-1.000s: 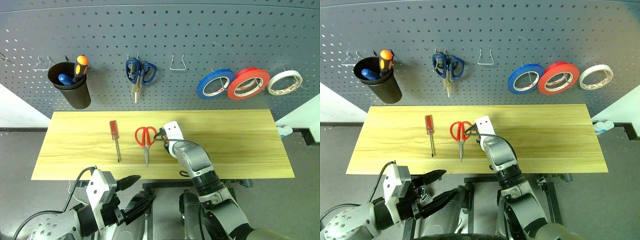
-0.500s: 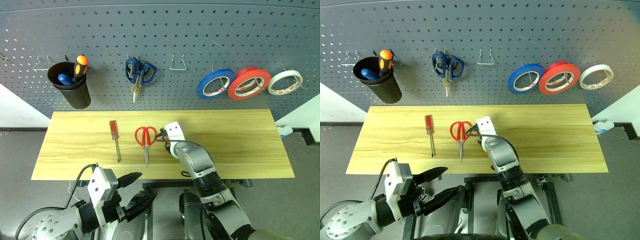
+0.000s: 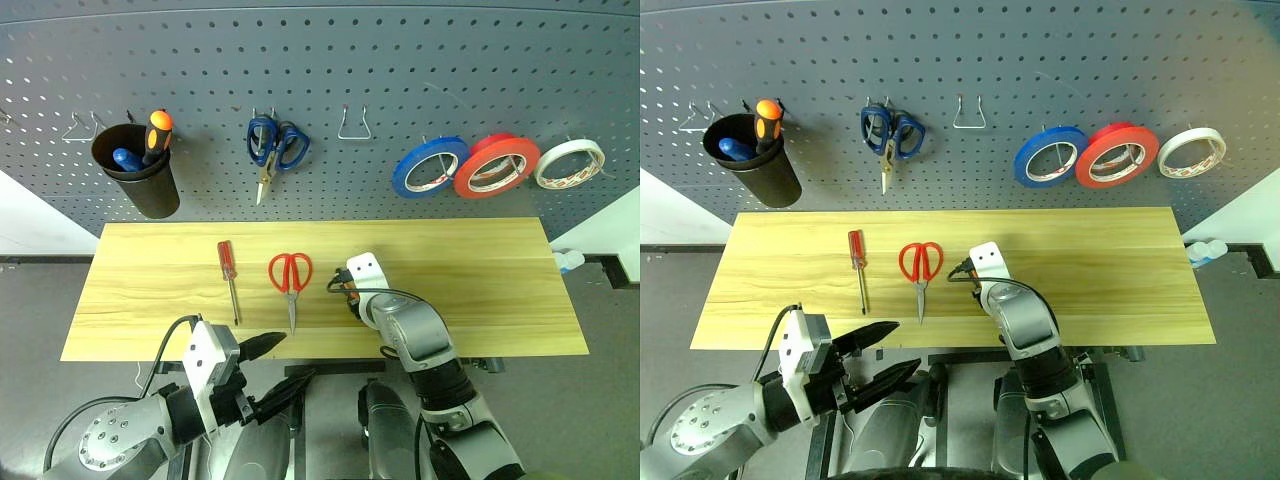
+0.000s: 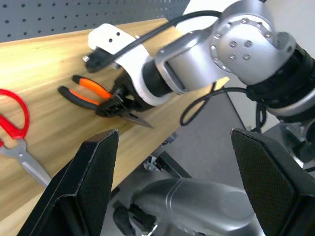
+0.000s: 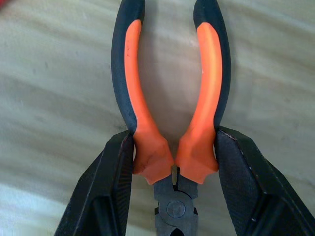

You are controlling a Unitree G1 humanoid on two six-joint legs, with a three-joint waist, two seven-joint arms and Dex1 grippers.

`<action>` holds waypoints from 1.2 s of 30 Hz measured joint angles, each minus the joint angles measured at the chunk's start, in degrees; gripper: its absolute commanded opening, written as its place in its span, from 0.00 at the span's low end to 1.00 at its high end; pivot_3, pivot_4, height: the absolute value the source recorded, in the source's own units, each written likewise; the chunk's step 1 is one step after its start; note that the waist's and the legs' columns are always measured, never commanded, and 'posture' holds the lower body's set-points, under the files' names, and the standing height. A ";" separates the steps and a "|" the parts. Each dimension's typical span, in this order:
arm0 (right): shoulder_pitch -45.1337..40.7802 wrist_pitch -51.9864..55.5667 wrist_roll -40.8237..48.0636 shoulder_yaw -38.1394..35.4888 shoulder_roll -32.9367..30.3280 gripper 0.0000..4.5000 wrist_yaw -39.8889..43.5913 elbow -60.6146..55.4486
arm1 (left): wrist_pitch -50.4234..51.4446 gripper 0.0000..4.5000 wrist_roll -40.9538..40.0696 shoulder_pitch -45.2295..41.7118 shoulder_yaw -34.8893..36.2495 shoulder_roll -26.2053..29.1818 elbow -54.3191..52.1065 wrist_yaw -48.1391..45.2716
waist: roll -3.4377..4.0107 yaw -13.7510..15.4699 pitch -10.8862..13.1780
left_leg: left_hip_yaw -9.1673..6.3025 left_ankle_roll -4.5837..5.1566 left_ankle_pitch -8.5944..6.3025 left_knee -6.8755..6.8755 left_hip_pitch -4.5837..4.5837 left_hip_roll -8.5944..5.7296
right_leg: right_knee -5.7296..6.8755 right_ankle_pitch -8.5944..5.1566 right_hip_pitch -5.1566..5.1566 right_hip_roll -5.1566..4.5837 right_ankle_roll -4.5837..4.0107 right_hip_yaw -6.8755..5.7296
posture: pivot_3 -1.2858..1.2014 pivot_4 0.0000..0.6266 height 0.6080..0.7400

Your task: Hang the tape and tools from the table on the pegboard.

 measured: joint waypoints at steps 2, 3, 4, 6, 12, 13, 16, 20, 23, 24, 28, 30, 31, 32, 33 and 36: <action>0.48 0.79 0.01 0.00 -0.59 0.47 0.47 -1.20 | -0.07 0.84 0.37 -0.90 -0.07 -0.02 1.09 -0.20 | -0.02 -0.07 -0.01 | 0.01 -0.03 0.02 0.00 0.00 0.00 | 0.03 0.00 -0.01 0.01 0.01 0.00 | 0.47 0.42 0.55; 0.61 1.12 0.01 0.05 -1.00 0.47 0.70 -1.70 | -0.12 0.84 0.54 -1.43 -0.08 -0.04 1.63 -0.31 | -0.02 -0.04 -0.01 | 0.00 -0.06 0.04 0.00 0.00 0.00 | 0.04 0.01 -0.01 0.01 0.01 0.00 | 0.47 0.41 0.55; 0.79 1.23 0.01 0.07 -1.15 0.47 0.91 -2.34 | -0.18 0.84 0.84 -1.84 -0.13 -0.06 2.02 -0.49 | -0.02 -0.06 -0.01 | 0.00 -0.11 0.07 0.00 0.00 0.00 | 0.06 0.01 -0.02 0.01 0.01 0.00 | 0.47 0.41 0.55; 0.98 1.43 0.03 0.08 -1.56 0.47 1.26 -2.92 | -0.56 0.84 1.06 -2.54 -0.42 -0.13 2.70 -0.96 | -0.02 -0.06 -0.04 | 0.00 -0.19 0.11 0.00 0.00 0.00 | 0.07 0.01 -0.01 0.01 0.01 0.00 | 0.47 0.40 0.55; 2.08 1.49 0.26 0.13 -3.88 0.47 2.64 -4.78 | -0.93 0.84 2.16 -5.66 -1.32 -0.62 4.88 -1.87 | -0.04 -0.02 -0.19 | 0.01 -0.45 0.28 0.02 0.00 -0.02 | 0.12 0.02 0.20 0.02 0.04 -0.01 | 0.47 0.35 0.55; 2.36 1.35 0.45 0.18 -4.59 0.47 3.15 -5.36 | -1.02 0.84 2.30 -6.40 -1.52 -0.71 5.45 -2.09 | -0.09 -0.01 -0.25 | 0.00 -0.47 0.29 0.02 0.00 -0.02 | 0.13 0.03 0.21 0.02 0.04 -0.01 | 0.47 0.33 0.55; 3.66 -0.04 0.87 0.24 -7.10 0.47 4.93 -7.23 | -1.53 0.84 2.88 -8.05 -1.81 -0.96 7.52 -2.90 | -0.14 -0.03 -0.68 | 0.01 -0.49 0.30 0.02 0.02 -0.03 | 0.15 0.03 0.24 0.03 0.05 -0.02 | 0.47 0.31 0.55; 5.54 -1.88 2.12 -0.34 -10.43 0.47 7.64 -10.68 | -2.38 0.84 3.76 -10.46 -2.10 -1.03 10.43 -4.38 | -0.15 -0.04 -1.64 | 0.01 -0.52 0.33 0.03 0.04 -0.03 | 0.21 0.04 0.25 0.04 0.06 -0.02 | 0.47 0.25 0.55; 7.02 -3.36 3.08 -0.69 -12.74 0.47 9.93 -13.65 | -2.92 0.84 4.61 -12.72 -2.37 -1.07 12.68 -5.74 | -0.16 0.01 -2.93 | 0.01 -0.53 0.34 0.04 0.06 -0.03 | 0.22 0.04 0.29 0.05 0.06 -0.03 | 0.47 0.22 0.55; 7.51 -4.11 3.57 -0.92 -13.35 0.47 10.67 -14.71 | -3.27 0.84 4.85 -13.81 -2.51 -1.07 13.50 -6.24 | -0.17 0.01 -3.40 | 0.00 -0.54 0.34 0.08 0.09 -0.03 | 0.23 0.05 0.34 0.06 0.08 -0.03 | 0.47 0.18 0.55; 9.85 -7.19 5.39 -2.88 -14.66 0.47 13.29 -17.34 | -4.49 0.84 6.04 -18.57 -3.05 -1.15 17.53 -8.55 | -0.13 0.01 -5.54 | 0.01 -0.54 0.35 0.10 0.29 -0.04 | 0.23 0.07 0.52 0.08 0.11 -0.03 | 0.47 0.11 0.55; 10.61 -9.37 6.22 -3.55 -15.27 0.47 14.27 -17.92 | -5.03 0.84 6.44 -20.72 -3.42 -1.34 19.56 -9.66 | -0.12 -0.04 -6.64 | 0.01 -0.54 0.35 0.10 0.50 -0.04 | 0.24 0.08 0.70 0.08 0.12 -0.02 | 0.47 0.08 0.55; 10.85 -10.44 6.41 -3.83 -15.51 0.47 14.74 -18.03 | -5.18 0.84 6.81 -21.69 -3.75 -1.37 20.55 -10.26 | -0.11 -0.03 -7.04 | 0.01 -0.54 0.34 0.08 0.74 -0.04 | 0.22 0.08 0.85 0.09 0.12 -0.02 | 0.47 0.05 0.55; 11.03 -11.57 6.79 -4.16 -15.54 0.47 15.10 -18.03 | -5.68 0.84 7.22 -22.62 -4.03 -1.58 21.79 -11.01 | -0.08 -0.04 -7.54 | 0.01 -0.52 0.33 0.06 0.94 -0.04 | 0.20 0.08 1.10 0.09 0.12 -0.02 | 0.47 0.04 0.55; 11.16 -12.62 7.22 -4.52 -15.53 0.47 15.47 -18.03 | -6.09 0.84 7.39 -23.44 -4.27 -1.79 22.84 -11.43 | 0.01 -0.03 -8.15 | 0.00 -0.43 0.27 0.06 1.07 -0.03 | 0.20 0.08 1.31 0.11 0.12 -0.02 | 0.47 0.02 0.55; 11.58 -16.14 8.76 -6.09 -15.46 0.47 16.70 -18.13 | -6.82 0.84 8.11 -25.77 -4.66 -2.32 24.98 -12.84 | 0.00 0.00 -9.78 | -0.06 -0.27 0.17 0.08 1.18 -0.03 | 0.20 0.08 1.41 0.19 0.12 -0.03 | 0.47 0.00 0.55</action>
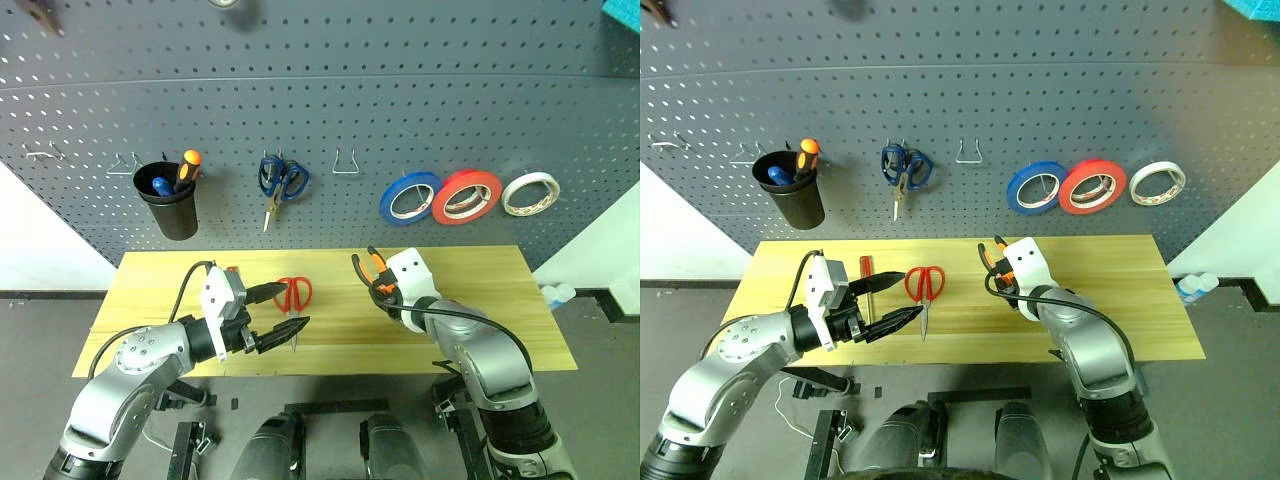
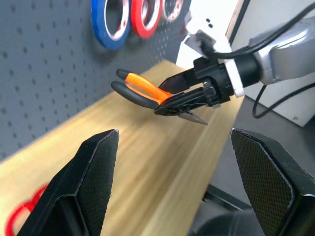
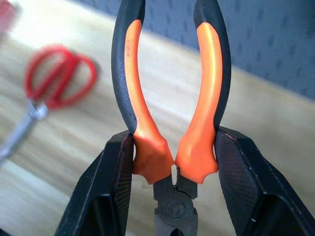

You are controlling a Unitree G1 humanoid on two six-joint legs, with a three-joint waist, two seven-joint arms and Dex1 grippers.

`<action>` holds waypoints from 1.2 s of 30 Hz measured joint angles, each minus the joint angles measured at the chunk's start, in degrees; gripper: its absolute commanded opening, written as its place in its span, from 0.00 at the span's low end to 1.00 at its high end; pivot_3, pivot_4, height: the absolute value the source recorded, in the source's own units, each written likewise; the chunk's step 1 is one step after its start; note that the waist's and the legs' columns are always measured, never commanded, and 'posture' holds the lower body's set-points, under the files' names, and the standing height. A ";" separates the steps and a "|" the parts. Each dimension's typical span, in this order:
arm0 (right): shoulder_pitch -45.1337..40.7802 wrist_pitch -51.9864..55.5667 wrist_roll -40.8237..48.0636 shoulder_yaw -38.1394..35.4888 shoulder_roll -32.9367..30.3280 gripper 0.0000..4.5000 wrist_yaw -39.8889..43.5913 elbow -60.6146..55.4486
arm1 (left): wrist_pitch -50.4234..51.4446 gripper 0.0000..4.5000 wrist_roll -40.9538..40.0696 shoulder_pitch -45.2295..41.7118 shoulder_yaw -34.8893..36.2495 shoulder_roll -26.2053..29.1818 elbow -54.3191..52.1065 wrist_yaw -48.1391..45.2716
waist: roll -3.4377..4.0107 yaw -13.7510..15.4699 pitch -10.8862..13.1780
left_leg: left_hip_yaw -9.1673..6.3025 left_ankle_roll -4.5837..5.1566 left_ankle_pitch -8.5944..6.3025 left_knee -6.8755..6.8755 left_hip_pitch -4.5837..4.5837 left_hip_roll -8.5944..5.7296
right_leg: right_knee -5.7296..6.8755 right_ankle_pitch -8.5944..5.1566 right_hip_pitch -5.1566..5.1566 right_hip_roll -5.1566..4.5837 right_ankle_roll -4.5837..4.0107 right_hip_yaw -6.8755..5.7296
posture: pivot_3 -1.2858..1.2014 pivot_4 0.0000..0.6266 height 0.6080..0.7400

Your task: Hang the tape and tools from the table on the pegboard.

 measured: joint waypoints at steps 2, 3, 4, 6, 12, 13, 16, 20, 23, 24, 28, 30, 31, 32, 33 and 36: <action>-0.09 -2.42 1.06 -1.93 0.43 0.47 0.37 -0.09 | -0.49 0.84 0.29 -1.89 -0.09 -0.10 1.29 -1.02 | 0.01 0.01 -0.81 | -0.02 0.02 -0.03 0.01 0.38 0.02 | -0.07 0.00 0.19 0.12 0.00 0.01 | 0.47 0.00 0.55; -0.22 -3.54 1.46 -2.70 0.66 0.47 0.32 -0.09 | -0.55 0.84 0.33 -2.58 -0.08 -0.12 1.81 -1.38 | 0.01 0.01 -1.07 | -0.02 0.04 -0.05 0.01 0.56 0.02 | -0.07 0.00 0.34 0.12 0.00 0.01 | 0.47 0.00 0.55; -0.35 -4.74 1.85 -3.66 1.05 0.47 0.13 -0.07 | -0.69 0.84 0.34 -3.14 -0.08 -0.17 2.28 -1.91 | 0.00 -0.03 -1.30 | -0.02 0.04 -0.07 0.00 0.79 0.05 | -0.09 0.00 0.55 0.14 -0.01 0.02 | 0.47 0.00 0.55; -0.95 -7.27 2.28 -5.48 2.17 0.47 -0.59 0.07 | -1.00 0.84 0.35 -3.76 -0.08 -0.45 3.40 -2.57 | 0.11 -0.08 -1.57 | -0.02 -0.06 -0.14 0.01 0.88 0.14 | -0.12 0.02 0.64 0.25 -0.07 0.04 | 0.47 0.00 0.55; -4.31 -15.76 2.56 -7.81 4.54 0.47 -2.91 1.57 | -3.28 0.84 0.48 -4.51 0.38 -2.74 4.91 -2.81 | 0.33 -0.05 -2.13 | -0.06 -0.01 -0.04 0.02 0.88 0.23 | -0.10 0.07 0.62 0.36 -0.14 0.07 | 0.48 0.00 0.55; -5.01 -17.36 2.48 -7.80 4.60 0.47 -3.01 2.37 | -4.08 0.84 0.54 -4.51 0.51 -3.41 5.13 -2.54 | 0.36 -0.05 -2.28 | -0.06 -0.01 -0.04 0.02 0.88 0.23 | -0.11 0.07 0.62 0.36 -0.14 0.07 | 0.48 0.00 0.55; -6.26 -20.95 2.42 -7.72 4.99 0.47 -3.41 4.62 | -5.75 0.84 0.81 -4.43 1.07 -5.23 5.32 -1.59 | 0.35 -0.05 -2.44 | -0.07 -0.01 -0.03 0.03 0.89 0.23 | -0.09 0.07 0.62 0.37 -0.14 0.08 | 0.48 0.00 0.55; -8.30 -26.04 2.19 -7.28 5.94 0.47 -3.54 8.54 | -8.26 0.84 1.76 -4.18 2.14 -7.43 5.34 0.31 | 0.45 -0.08 -2.58 | -0.07 -0.02 -0.02 0.07 0.89 0.23 | -0.05 0.09 0.62 0.40 -0.16 0.09 | 0.49 0.00 0.55; -10.21 -29.65 1.83 -6.40 6.62 0.47 -3.46 10.65 | -9.61 0.84 2.47 -3.86 2.67 -8.62 5.34 1.91 | 0.45 -0.06 -2.69 | -0.08 -0.03 -0.01 0.07 0.90 0.24 | -0.02 0.09 0.61 0.41 -0.16 0.09 | 0.49 0.00 0.55; -10.78 -30.77 1.81 -6.13 6.84 0.47 -3.46 11.31 | -10.06 0.84 2.73 -3.72 2.73 -9.00 5.34 2.18 | 0.44 -0.05 -2.73 | -0.08 -0.03 -0.01 0.07 0.90 0.24 | -0.02 0.09 0.61 0.42 -0.16 0.10 | 0.49 0.00 0.55; -12.70 -35.68 1.87 -5.67 8.44 0.47 -3.57 13.05 | -11.36 0.84 2.99 -3.10 2.77 -9.77 5.34 3.15 | 0.46 -0.05 -2.82 | -0.09 -0.05 0.00 0.09 0.90 0.24 | 0.00 0.09 0.60 0.43 -0.17 0.10 | 0.49 0.00 0.55; -13.48 -38.57 1.83 -5.49 9.06 0.47 -3.55 13.50 | -11.84 0.84 2.99 -3.10 2.80 -10.27 5.32 3.62 | 0.45 -0.05 -2.91 | -0.09 -0.05 0.01 0.09 0.90 0.24 | 0.01 0.09 0.61 0.44 -0.17 0.10 | 0.49 0.00 0.55; -13.96 -39.94 1.82 -5.36 9.24 0.47 -3.57 13.66 | -11.99 0.84 2.98 -3.09 2.84 -10.31 5.32 3.82 | 0.46 -0.05 -2.95 | -0.10 -0.06 0.01 0.09 0.90 0.24 | 0.02 0.09 0.61 0.44 -0.17 0.11 | 0.49 0.00 0.55; -14.27 -41.06 1.81 -5.35 9.56 0.47 -3.64 13.74 | -12.15 0.84 2.99 -3.06 2.90 -10.41 5.32 3.98 | 0.46 -0.05 -3.01 | -0.10 -0.06 0.01 0.10 0.90 0.23 | 0.02 0.09 0.61 0.44 -0.17 0.11 | 0.49 0.00 0.55; -14.61 -42.09 1.81 -5.30 9.94 0.47 -3.78 13.92 | -12.53 0.84 2.98 -2.99 3.05 -10.60 5.32 4.20 | 0.45 -0.05 -3.09 | -0.10 -0.06 0.01 0.10 0.90 0.24 | 0.02 0.09 0.61 0.45 -0.17 0.11 | 0.49 0.00 0.55; -16.32 -44.95 1.65 -5.13 11.27 0.47 -4.42 16.09 | -13.49 0.84 2.98 -2.79 3.70 -11.67 5.27 5.25 | 0.45 -0.12 -3.23 | -0.10 -0.08 0.02 0.11 0.95 0.25 | 0.04 0.11 0.62 0.48 -0.21 0.12 | 0.50 0.00 0.55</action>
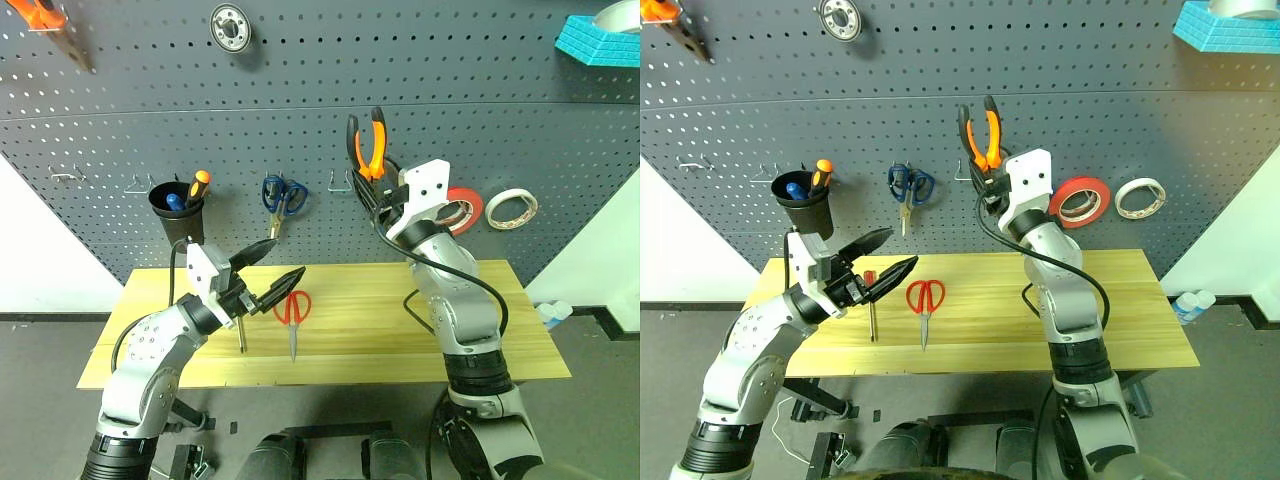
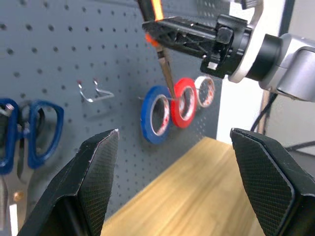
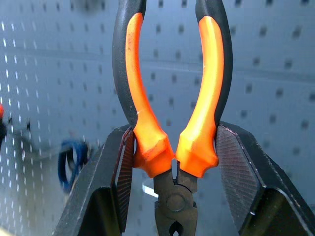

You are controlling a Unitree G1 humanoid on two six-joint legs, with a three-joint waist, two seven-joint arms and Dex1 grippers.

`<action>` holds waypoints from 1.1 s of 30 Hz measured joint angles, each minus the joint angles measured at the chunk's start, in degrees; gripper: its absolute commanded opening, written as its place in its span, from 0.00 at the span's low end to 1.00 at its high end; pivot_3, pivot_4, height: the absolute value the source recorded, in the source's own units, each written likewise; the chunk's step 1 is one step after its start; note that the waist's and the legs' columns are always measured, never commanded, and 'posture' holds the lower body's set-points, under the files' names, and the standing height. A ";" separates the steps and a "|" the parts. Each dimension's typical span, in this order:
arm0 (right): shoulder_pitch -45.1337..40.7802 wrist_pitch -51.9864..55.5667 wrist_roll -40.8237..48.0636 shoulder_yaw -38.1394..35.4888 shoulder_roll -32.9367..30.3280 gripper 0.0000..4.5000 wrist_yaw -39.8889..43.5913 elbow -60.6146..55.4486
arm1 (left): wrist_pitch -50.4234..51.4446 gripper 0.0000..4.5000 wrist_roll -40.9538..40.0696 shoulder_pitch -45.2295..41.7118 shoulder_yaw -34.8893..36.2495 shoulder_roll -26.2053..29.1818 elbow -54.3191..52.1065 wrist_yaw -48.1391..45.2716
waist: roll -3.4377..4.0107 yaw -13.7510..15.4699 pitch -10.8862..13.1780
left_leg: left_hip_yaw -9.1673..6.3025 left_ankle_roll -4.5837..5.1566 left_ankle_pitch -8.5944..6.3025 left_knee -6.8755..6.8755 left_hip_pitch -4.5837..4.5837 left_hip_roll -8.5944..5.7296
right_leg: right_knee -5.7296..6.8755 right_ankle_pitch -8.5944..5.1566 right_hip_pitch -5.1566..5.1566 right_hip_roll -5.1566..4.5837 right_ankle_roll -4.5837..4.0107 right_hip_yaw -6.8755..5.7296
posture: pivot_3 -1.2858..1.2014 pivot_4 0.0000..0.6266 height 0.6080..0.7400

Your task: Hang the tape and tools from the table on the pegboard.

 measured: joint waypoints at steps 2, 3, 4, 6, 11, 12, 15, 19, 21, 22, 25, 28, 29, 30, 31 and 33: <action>-1.23 -1.71 -0.42 0.21 0.82 0.47 -0.41 2.07 | -0.75 0.84 0.00 0.25 0.60 -0.55 -0.12 0.82 | 0.00 0.06 -0.03 | -0.02 -0.04 0.02 0.00 0.01 0.02 | 0.01 0.02 0.00 0.04 -0.04 0.00 | 0.50 0.00 0.55; -1.94 -2.56 -0.60 0.27 1.28 0.47 -0.65 3.36 | -1.01 0.84 -0.01 0.40 0.78 -0.89 -0.18 1.18 | 0.01 0.06 -0.05 | -0.02 -0.05 0.03 0.00 0.01 0.03 | 0.03 0.03 0.00 0.05 -0.05 0.00 | 0.50 0.00 0.55; -2.68 -3.52 -0.91 0.37 1.79 0.47 -0.86 4.84 | -1.31 0.84 -0.02 0.71 0.94 -1.31 -0.30 1.55 | 0.01 0.05 -0.07 | -0.02 -0.06 0.04 0.01 0.02 0.03 | 0.04 0.03 -0.01 0.06 -0.05 0.01 | 0.50 0.00 0.55; -3.95 -5.53 -1.11 0.59 2.45 0.47 -1.14 7.71 | -1.96 0.84 -0.03 1.38 1.11 -1.90 -0.79 2.00 | 0.01 0.07 -0.07 | -0.03 -0.07 0.05 0.01 0.02 0.04 | 0.06 0.04 -0.01 0.08 -0.06 0.01 | 0.51 0.00 0.55; -9.00 -12.15 -2.03 0.42 3.74 0.47 -2.04 17.58 | -2.17 0.84 -0.10 2.74 1.79 -2.23 -2.52 3.58 | 0.02 0.10 -0.08 | -0.05 -0.14 0.09 0.02 0.03 0.04 | 0.12 0.05 -0.04 0.12 -0.09 0.02 | 0.52 0.00 0.55; -10.17 -13.57 -2.07 0.19 4.02 0.47 -2.24 19.65 | -2.17 0.84 -0.19 2.98 1.92 -2.23 -2.99 3.83 | 0.02 0.09 -0.08 | -0.05 -0.15 0.09 0.01 0.03 0.05 | 0.13 0.05 -0.05 0.13 -0.09 0.03 | 0.52 0.00 0.55; -13.68 -18.12 -2.20 -0.25 4.66 0.47 -2.93 25.97 | -2.15 0.84 -0.44 4.12 2.69 -2.23 -4.52 4.28 | 0.03 0.10 -0.09 | -0.05 -0.16 0.10 0.01 0.03 0.06 | 0.17 0.05 -0.08 0.15 -0.10 0.05 | 0.52 0.00 0.55; -17.91 -24.04 -2.72 -0.76 5.83 0.47 -4.13 34.05 | -1.83 0.84 -0.94 5.10 2.90 -2.18 -5.29 4.88 | 0.03 0.12 -0.09 | -0.06 -0.19 0.13 0.01 0.03 0.06 | 0.25 0.05 -0.13 0.16 -0.11 0.06 | 0.52 0.01 0.55; -19.50 -26.35 -3.03 -0.83 6.48 0.47 -4.67 36.90 | -1.62 0.84 -1.07 5.23 2.91 -2.06 -5.73 5.17 | 0.03 0.11 -0.09 | -0.06 -0.20 0.13 0.02 0.03 0.06 | 0.29 0.05 -0.15 0.17 -0.11 0.08 | 0.53 0.02 0.55; -20.41 -27.50 -3.21 -0.94 6.81 0.47 -5.06 38.51 | -1.51 0.84 -1.24 5.23 2.90 -1.92 -6.14 5.28 | 0.03 0.11 -0.09 | -0.06 -0.21 0.14 0.01 0.03 0.06 | 0.31 0.05 -0.18 0.17 -0.12 0.09 | 0.53 0.03 0.55; -22.40 -30.90 -3.24 -1.54 7.82 0.47 -6.07 42.08 | -0.51 0.84 -1.94 5.20 3.05 -1.52 -7.38 5.72 | 0.04 0.29 -0.08 | -0.06 -0.21 0.14 0.01 0.03 0.06 | 0.35 0.04 -0.21 0.18 -0.13 0.10 | 0.54 0.07 0.55; -24.28 -33.96 -3.28 -1.98 8.63 0.47 -6.92 46.15 | 1.01 0.84 -3.05 5.23 3.35 -0.80 -9.48 6.59 | 0.06 0.46 -0.05 | -0.06 -0.21 0.14 0.01 0.02 0.06 | 0.40 0.03 -0.24 0.19 -0.14 0.13 | 0.55 0.10 0.55; -24.61 -34.79 -3.31 -2.08 8.80 0.47 -7.18 47.30 | 1.63 0.84 -3.65 5.30 3.58 -0.48 -10.49 6.86 | 0.06 0.64 -0.04 | -0.06 -0.21 0.14 0.01 0.02 0.06 | 0.41 0.03 -0.26 0.19 -0.16 0.14 | 0.55 0.11 0.55; -25.00 -35.57 -3.34 -2.19 8.96 0.47 -7.46 48.65 | 2.19 0.84 -4.16 5.58 3.80 -0.23 -11.53 7.20 | 0.07 0.79 -0.02 | -0.06 -0.21 0.14 0.01 0.02 0.06 | 0.44 0.02 -0.27 0.18 -0.18 0.15 | 0.55 0.13 0.55; -25.31 -36.08 -3.35 -2.31 9.02 0.47 -7.64 49.72 | 2.68 0.84 -4.76 6.02 3.99 0.18 -12.43 7.55 | 0.08 0.94 0.00 | -0.06 -0.21 0.14 0.01 0.02 0.06 | 0.46 0.01 -0.29 0.19 -0.20 0.16 | 0.56 0.14 0.55; -26.19 -37.46 -3.32 -2.83 9.02 0.47 -8.19 52.04 | 4.50 0.84 -6.08 6.99 4.76 1.28 -14.50 8.14 | 0.10 1.65 0.28 | -0.06 -0.20 0.14 0.01 0.00 0.06 | 0.58 -0.04 -0.37 0.18 -0.27 0.19 | 0.56 0.16 0.55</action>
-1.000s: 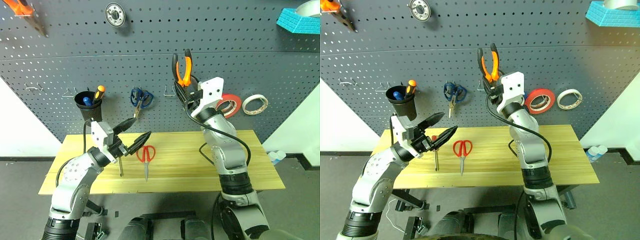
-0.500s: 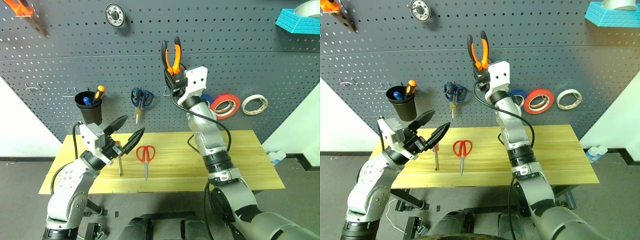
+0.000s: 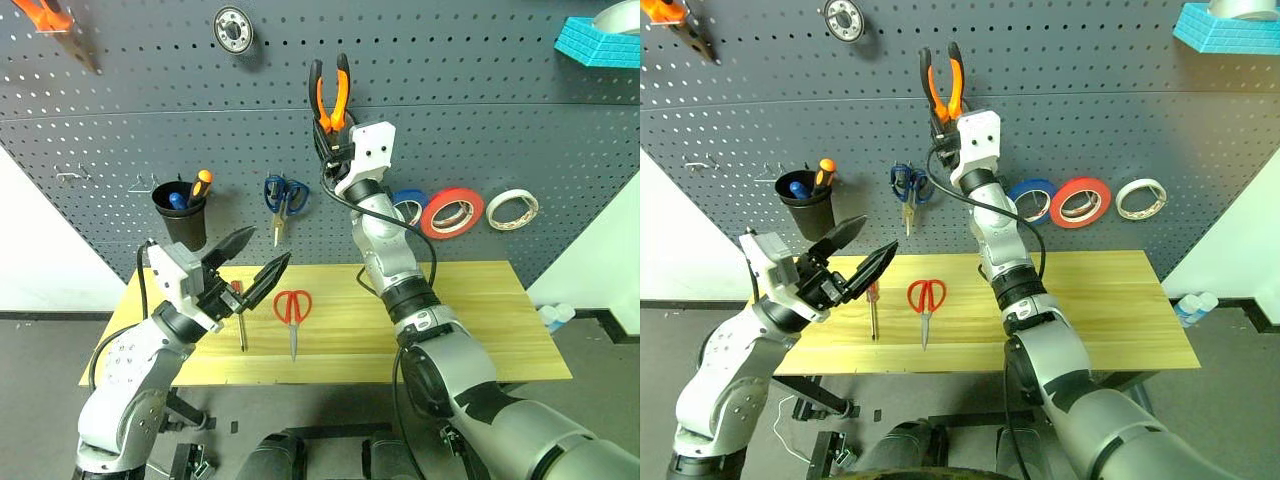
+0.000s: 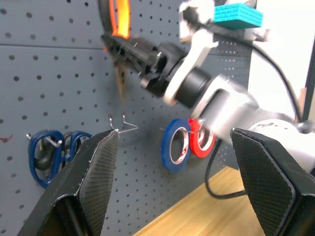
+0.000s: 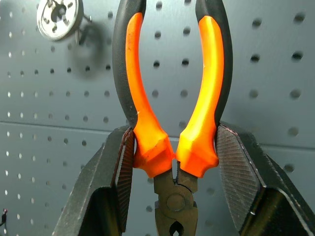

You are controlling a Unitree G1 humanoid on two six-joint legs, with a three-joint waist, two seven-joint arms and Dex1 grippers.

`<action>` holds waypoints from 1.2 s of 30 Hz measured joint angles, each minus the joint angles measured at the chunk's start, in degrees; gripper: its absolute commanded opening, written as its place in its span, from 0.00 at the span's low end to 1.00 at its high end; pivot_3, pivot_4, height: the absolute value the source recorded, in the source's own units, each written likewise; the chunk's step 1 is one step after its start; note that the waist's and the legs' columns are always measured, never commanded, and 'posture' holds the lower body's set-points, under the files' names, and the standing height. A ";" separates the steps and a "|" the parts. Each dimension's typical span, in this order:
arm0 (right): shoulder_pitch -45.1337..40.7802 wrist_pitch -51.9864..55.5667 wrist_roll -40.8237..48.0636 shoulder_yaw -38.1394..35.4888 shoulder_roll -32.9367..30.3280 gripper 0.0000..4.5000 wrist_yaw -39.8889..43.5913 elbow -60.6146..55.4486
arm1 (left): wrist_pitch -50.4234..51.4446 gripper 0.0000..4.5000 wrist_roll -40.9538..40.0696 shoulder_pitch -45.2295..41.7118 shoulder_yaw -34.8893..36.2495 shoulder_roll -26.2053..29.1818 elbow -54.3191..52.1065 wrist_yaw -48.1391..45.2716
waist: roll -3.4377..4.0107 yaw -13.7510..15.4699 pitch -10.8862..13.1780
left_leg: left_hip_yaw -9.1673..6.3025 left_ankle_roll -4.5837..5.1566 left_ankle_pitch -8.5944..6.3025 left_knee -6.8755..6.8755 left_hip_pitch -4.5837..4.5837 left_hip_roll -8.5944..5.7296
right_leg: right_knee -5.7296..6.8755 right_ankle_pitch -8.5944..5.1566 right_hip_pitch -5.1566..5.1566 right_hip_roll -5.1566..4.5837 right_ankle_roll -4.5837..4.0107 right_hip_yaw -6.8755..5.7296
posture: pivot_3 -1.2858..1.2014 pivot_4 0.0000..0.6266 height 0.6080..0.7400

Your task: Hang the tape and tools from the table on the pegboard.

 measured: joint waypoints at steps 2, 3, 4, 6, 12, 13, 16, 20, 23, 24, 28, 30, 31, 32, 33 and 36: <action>-0.80 -0.91 0.00 -0.23 0.04 0.47 -0.38 1.29 | 1.27 0.84 -1.36 0.32 0.93 0.86 -1.83 0.86 | 0.02 0.41 0.34 | -0.01 0.00 0.01 0.01 0.00 0.00 | 0.13 -0.13 -0.06 -0.01 -0.23 0.00 | 0.57 0.19 0.55; -1.25 -1.43 -0.02 -0.24 0.07 0.47 -0.51 1.99 | 1.93 0.84 -1.98 0.40 1.31 1.21 -2.82 1.37 | 0.04 0.69 0.54 | -0.01 -0.01 0.01 0.02 0.01 0.00 | 0.17 -0.14 -0.07 -0.01 -0.25 0.01 | 0.57 0.20 0.55; -1.52 -2.19 -0.05 -0.25 0.05 0.47 -0.63 2.37 | 2.66 0.84 -2.91 0.43 1.65 1.62 -3.88 1.95 | 0.05 1.19 0.81 | -0.03 -0.01 0.01 0.02 0.01 0.01 | 0.19 -0.15 -0.09 0.00 -0.27 0.02 | 0.57 0.21 0.55; -1.96 -3.22 -0.13 -0.34 0.06 0.47 -1.05 3.63 | 4.03 0.84 -4.50 0.78 2.80 2.33 -5.76 2.88 | 0.09 1.75 1.34 | -0.04 -0.01 0.01 0.02 0.01 0.01 | 0.22 -0.22 -0.10 0.01 -0.40 0.03 | 0.57 0.23 0.55; -2.98 -4.73 -0.45 -0.92 -0.03 0.47 -1.86 6.91 | 6.84 0.84 -8.28 1.73 4.86 4.38 -8.97 5.15 | 0.00 2.02 3.02 | -0.05 0.00 0.02 0.02 -0.06 0.00 | 0.22 -0.24 -0.17 0.01 -0.43 0.03 | 0.58 0.27 0.55; -3.13 -5.08 -0.47 -1.09 -0.10 0.47 -2.05 7.41 | 7.52 0.84 -9.25 1.74 5.29 5.06 -9.75 5.83 | -0.06 1.99 3.26 | -0.05 0.00 0.02 0.01 -0.09 0.00 | 0.23 -0.24 -0.20 0.00 -0.42 0.03 | 0.58 0.27 0.55; -3.67 -5.65 -0.58 -1.54 -0.58 0.47 -2.20 8.81 | 8.64 0.84 -11.04 1.87 5.76 5.97 -10.97 6.93 | -0.04 1.97 3.83 | -0.05 0.00 0.02 -0.01 -0.11 0.00 | 0.22 -0.24 -0.22 0.00 -0.42 0.03 | 0.58 0.28 0.55; -4.42 -6.29 -1.02 -2.04 -2.17 0.47 -2.52 10.51 | 9.01 0.84 -12.06 2.70 5.70 6.07 -11.44 7.30 | 0.00 1.87 4.26 | -0.04 0.00 0.02 -0.02 -0.14 0.00 | 0.22 -0.25 -0.26 -0.01 -0.42 0.03 | 0.57 0.27 0.55; -5.17 -6.44 -1.12 -2.36 -2.77 0.47 -2.67 10.64 | 9.02 0.84 -12.31 2.52 5.33 6.06 -11.38 7.20 | 0.01 1.82 4.32 | -0.04 0.00 0.01 -0.03 -0.15 0.00 | 0.22 -0.25 -0.27 -0.01 -0.42 0.03 | 0.56 0.24 0.55; -5.40 -6.59 -1.20 -2.38 -2.94 0.47 -2.71 10.65 | 9.01 0.84 -12.26 2.34 5.05 6.05 -11.26 7.08 | 0.00 1.81 4.32 | -0.05 0.00 0.02 -0.03 -0.15 0.00 | 0.22 -0.25 -0.27 -0.01 -0.42 0.03 | 0.56 0.23 0.55; -5.83 -6.92 -1.77 -2.47 -3.45 0.47 -2.90 11.25 | 8.84 0.84 -11.56 1.34 4.60 5.95 -9.39 6.11 | 0.00 1.77 4.32 | -0.05 -0.01 0.02 -0.03 -0.15 0.00 | 0.22 -0.25 -0.28 0.01 -0.42 0.03 | 0.56 0.21 0.55; -5.97 -7.20 -2.17 -2.48 -3.69 0.47 -2.89 11.81 | 8.67 0.84 -11.34 1.07 4.25 5.71 -8.52 5.71 | 0.00 1.78 4.32 | -0.04 -0.01 0.02 -0.03 -0.15 0.00 | 0.22 -0.25 -0.28 0.01 -0.42 0.02 | 0.56 0.20 0.55; -6.07 -7.20 -2.21 -2.48 -3.73 0.47 -2.88 11.96 | 8.62 0.84 -11.15 0.78 4.03 5.52 -8.09 5.45 | 0.00 1.77 4.32 | -0.04 -0.02 0.02 -0.03 -0.15 0.00 | 0.22 -0.25 -0.28 0.01 -0.41 0.02 | 0.56 0.20 0.55; -6.09 -7.20 -2.29 -2.47 -3.80 0.47 -2.87 12.01 | 8.59 0.84 -10.89 0.41 3.71 5.39 -7.65 5.11 | 0.00 1.77 4.32 | -0.04 -0.02 0.03 -0.03 -0.15 0.00 | 0.22 -0.24 -0.28 0.01 -0.42 0.02 | 0.56 0.20 0.55; -6.11 -7.21 -2.41 -2.47 -3.85 0.47 -2.84 12.07 | 8.57 0.84 -10.64 0.19 3.49 5.33 -7.34 4.82 | 0.00 1.76 4.32 | -0.04 -0.03 0.03 -0.03 -0.15 0.00 | 0.22 -0.25 -0.28 0.01 -0.42 0.02 | 0.56 0.20 0.55; -6.13 -7.26 -2.73 -2.44 -4.11 0.47 -2.65 12.15 | 8.57 0.84 -10.21 -0.29 3.01 5.00 -7.13 4.55 | 0.00 1.73 4.32 | -0.04 -0.03 0.03 -0.03 -0.15 0.00 | 0.22 -0.25 -0.28 0.01 -0.42 0.03 | 0.56 0.21 0.55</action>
